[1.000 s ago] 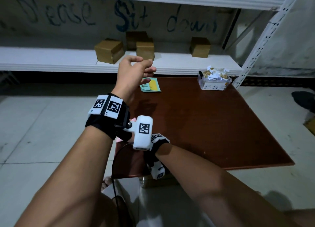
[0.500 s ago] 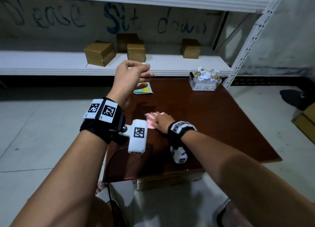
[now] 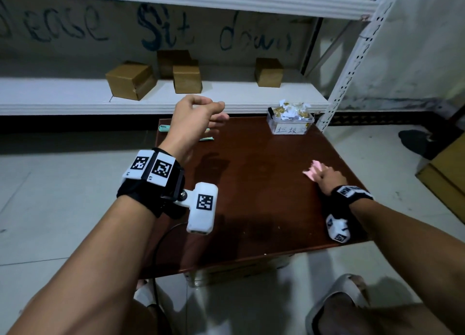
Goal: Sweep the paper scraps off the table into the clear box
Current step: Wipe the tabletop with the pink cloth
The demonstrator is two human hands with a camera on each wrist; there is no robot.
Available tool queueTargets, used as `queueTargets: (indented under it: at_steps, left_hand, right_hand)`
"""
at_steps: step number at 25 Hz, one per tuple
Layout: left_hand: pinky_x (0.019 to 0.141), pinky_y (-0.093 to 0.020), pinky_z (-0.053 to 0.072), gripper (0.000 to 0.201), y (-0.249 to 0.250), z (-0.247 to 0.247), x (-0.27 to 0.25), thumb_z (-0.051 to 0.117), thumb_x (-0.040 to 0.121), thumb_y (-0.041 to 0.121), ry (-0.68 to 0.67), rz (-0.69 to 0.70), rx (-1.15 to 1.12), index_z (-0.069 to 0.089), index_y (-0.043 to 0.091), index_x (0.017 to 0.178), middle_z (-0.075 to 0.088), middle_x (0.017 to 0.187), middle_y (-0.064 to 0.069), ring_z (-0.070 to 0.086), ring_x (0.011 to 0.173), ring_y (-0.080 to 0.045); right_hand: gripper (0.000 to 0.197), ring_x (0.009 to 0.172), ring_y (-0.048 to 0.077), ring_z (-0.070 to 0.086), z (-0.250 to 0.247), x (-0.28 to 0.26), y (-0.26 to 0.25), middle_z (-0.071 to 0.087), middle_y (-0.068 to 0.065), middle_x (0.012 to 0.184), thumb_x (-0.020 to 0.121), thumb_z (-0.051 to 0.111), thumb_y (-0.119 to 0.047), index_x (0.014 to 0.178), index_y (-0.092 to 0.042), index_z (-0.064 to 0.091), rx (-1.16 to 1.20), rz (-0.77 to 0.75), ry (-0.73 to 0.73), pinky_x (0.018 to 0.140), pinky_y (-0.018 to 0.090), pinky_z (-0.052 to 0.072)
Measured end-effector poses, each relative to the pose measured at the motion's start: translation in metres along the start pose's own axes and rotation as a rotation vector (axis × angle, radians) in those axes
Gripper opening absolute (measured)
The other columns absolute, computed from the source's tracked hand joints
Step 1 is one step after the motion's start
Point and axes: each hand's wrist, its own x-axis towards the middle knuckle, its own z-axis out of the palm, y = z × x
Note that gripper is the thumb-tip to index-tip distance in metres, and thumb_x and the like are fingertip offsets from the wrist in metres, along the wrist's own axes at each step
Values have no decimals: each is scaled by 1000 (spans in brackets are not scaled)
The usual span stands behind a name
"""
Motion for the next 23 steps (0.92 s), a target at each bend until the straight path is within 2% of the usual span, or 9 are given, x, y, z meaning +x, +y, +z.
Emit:
queueTargets:
  at_steps: [3,5,7,9,11,13,16,19,23]
  left_hand:
    - [90,-47,59,47,0,5,4,70,90,25,-5,-5,4,51,5,127,78,91,-11,76,92,-27]
    - [90,-47,59,47,0,9,6,70,90,25,-4,-6,4,51,4,128,78,90,-11,76,92,-27]
    - [90,-46,59,46,-1,12,7,70,90,24,-9,-8,7,51,4,127,78,91,-11,76,91,-26]
    - [90,-46,59,45,-2,14,6,70,90,24,-10,-11,4,51,5,127,78,90,-11,76,91,-26]
    - [89,-46,58,45,-2,13,6,70,90,23,-8,-16,0,50,5,127,78,91,-12,75,92,-28]
    - [89,-46,57,46,0,9,7,70,91,22,0,-17,-10,50,4,128,78,91,-13,75,93,-29]
    - [90,-46,59,45,2,0,11,70,91,23,12,-11,-9,51,5,127,78,91,-12,76,92,-27]
    - [90,-47,59,44,2,-4,13,69,91,23,22,-9,-18,51,5,126,78,91,-12,76,91,-27]
    - [90,-47,59,44,1,-10,11,70,90,23,31,-6,-40,51,5,126,78,91,-12,76,92,-27]
  right_hand:
    - [58,133,41,52,-4,9,39,51,23,148,107,43,-47,155,-14,39,24,67,25,111,47,39]
    - [57,131,41,54,-3,18,56,54,22,147,106,45,-46,152,-12,45,31,121,45,112,47,40]
    - [53,127,42,56,-5,24,60,57,24,143,107,45,-41,147,-8,51,21,157,47,107,46,42]
    - [50,128,41,56,-7,29,63,54,22,147,107,43,-38,150,-13,48,0,164,22,105,43,44]
    - [49,129,39,56,-8,36,65,50,17,152,108,39,-38,152,-17,45,-20,156,10,105,42,46]
    - [51,130,39,56,-8,43,60,49,15,154,107,41,-40,152,-17,46,-1,163,13,109,45,45]
    - [56,137,35,50,-13,32,20,38,8,163,107,40,-47,155,-17,41,-29,54,-16,114,44,38]
    - [59,136,38,50,-13,19,-50,47,18,154,108,39,-48,156,-13,39,-33,-90,-42,109,41,38]
    - [63,140,38,45,2,-1,-162,41,19,156,106,41,-51,160,-21,31,-11,-378,-145,112,40,37]
